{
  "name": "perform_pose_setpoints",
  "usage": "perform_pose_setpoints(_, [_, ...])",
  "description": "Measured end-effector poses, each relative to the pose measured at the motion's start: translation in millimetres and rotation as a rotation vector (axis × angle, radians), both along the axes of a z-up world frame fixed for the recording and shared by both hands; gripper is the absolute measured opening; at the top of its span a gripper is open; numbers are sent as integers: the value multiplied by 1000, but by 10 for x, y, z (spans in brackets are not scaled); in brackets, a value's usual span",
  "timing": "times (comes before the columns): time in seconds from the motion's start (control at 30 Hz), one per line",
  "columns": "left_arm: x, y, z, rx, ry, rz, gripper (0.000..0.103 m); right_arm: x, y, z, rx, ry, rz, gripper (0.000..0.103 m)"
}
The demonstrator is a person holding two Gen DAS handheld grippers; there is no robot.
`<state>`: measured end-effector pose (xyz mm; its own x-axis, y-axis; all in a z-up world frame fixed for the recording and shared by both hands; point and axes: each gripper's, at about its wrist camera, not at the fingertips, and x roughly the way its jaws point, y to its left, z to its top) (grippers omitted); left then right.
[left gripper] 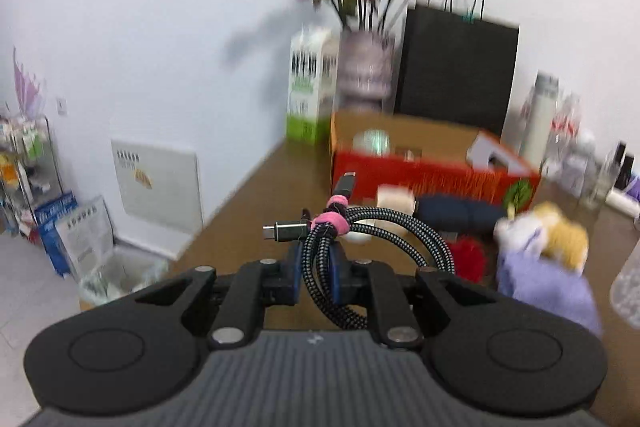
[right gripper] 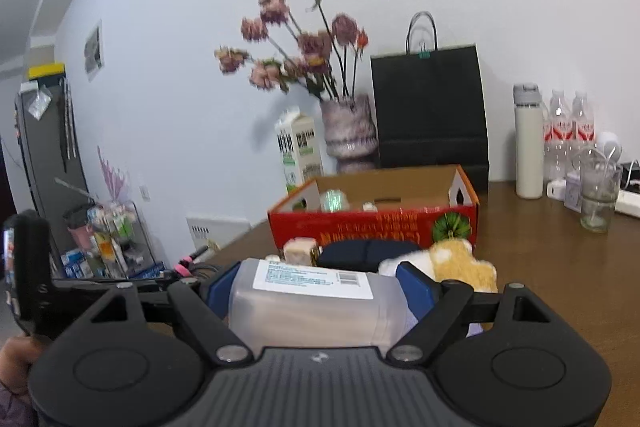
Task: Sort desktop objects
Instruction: 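Lower the cable and clear box into the cardboard box and release both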
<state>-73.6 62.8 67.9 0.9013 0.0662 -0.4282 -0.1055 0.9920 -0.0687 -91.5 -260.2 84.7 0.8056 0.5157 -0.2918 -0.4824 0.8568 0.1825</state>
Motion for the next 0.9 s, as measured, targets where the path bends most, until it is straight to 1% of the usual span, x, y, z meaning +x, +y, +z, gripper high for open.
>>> perform_pose_setpoints(0.1, [127, -46, 253, -21, -42, -41, 14, 61, -88, 172, 25, -67, -49, 82])
perform_pose_setpoints(0.23, [467, -126, 568, -23, -48, -90, 14, 388, -234, 462, 100, -57, -100, 82])
perform_pose_setpoints(0.33, [926, -207, 760, -31, -41, -129, 15, 787, -231, 659, 122, -43, -111, 82])
perform_pose_setpoints(0.37, [1132, -222, 795, -47, -21, -142, 15, 966, -202, 717, 122, -37, -117, 82])
perform_pose_setpoints(0.43, [1618, -239, 814, -88, 48, -156, 15, 1333, -120, 801, 113, -13, -127, 82])
perform_pose_setpoints(0.53, [2334, -266, 764, -93, 151, -155, 15, 2018, 85, 876, 64, 43, -157, 82])
perform_pose_setpoints(0.63, [3053, -291, 631, -96, 252, -138, 15, 2753, 355, 797, -9, 137, -176, 82])
perform_pose_setpoints(0.67, [3272, -314, 575, -86, 271, -143, 15, 3052, 445, 744, -38, 180, -179, 82])
perform_pose_setpoints(0.77, [3728, -420, 364, -38, 315, -116, 15, 3788, 674, 507, -100, 291, -209, 82])
perform_pose_setpoints(0.83, [3954, -462, 174, -22, 360, -119, 15, 4097, 797, 325, -148, 327, -229, 82])
perform_pose_setpoints(0.9, [4126, -461, 0, -36, 396, -125, 15, 4366, 926, 155, -206, 346, -226, 82])
